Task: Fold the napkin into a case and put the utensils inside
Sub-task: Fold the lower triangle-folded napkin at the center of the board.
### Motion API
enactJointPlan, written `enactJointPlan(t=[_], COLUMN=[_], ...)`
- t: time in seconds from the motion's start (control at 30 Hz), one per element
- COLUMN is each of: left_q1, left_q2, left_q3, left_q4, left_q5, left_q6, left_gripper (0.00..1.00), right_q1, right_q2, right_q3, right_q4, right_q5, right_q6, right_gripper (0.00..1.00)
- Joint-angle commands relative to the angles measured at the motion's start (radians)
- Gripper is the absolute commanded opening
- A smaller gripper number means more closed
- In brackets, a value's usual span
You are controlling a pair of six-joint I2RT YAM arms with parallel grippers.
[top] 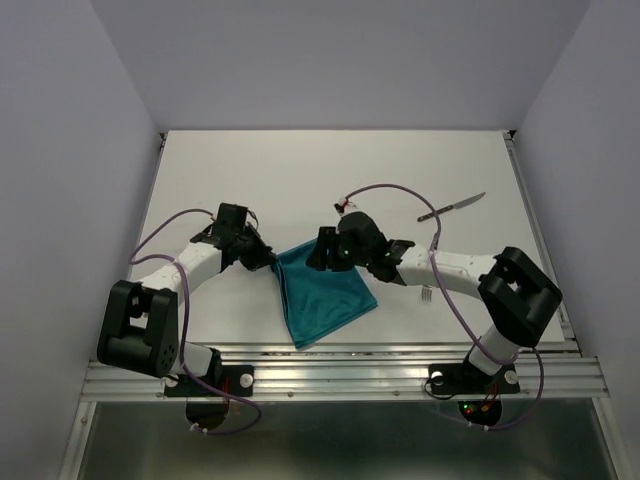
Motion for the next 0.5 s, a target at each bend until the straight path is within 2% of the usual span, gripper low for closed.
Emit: enactJointPlan(t=[0.0,0.1,0.33,0.47], left_q1=[-0.008,-0.012,-0.018,-0.023], left_q2=[-0.001,0.002,0.003,0.005], left_q3=[0.041,0.044,0.048,0.051], left_q4=[-0.006,-0.008,-0.012,-0.015], left_q5=[-0.02,-0.023,-0.026,-0.026], left_q6=[-0.012,-0.015,-0.025,-0.032], left_gripper=[0.0,0.0,0.0,0.0], right_q1=[-0.078,-0.109,-0.129,-0.129], right_q2=[-0.018,0.004,0.113,0.159], right_q3=[0.012,0.039,0.107,0.127], right_q4=[-0.171,-0.242,-0.279,-0.28], right_q5=[0.168,0.226,0.254,0.248], right_q6=[-0.076,-0.116,-0.201,-0.221], right_gripper=[0.58,0.59,0.57,0.43])
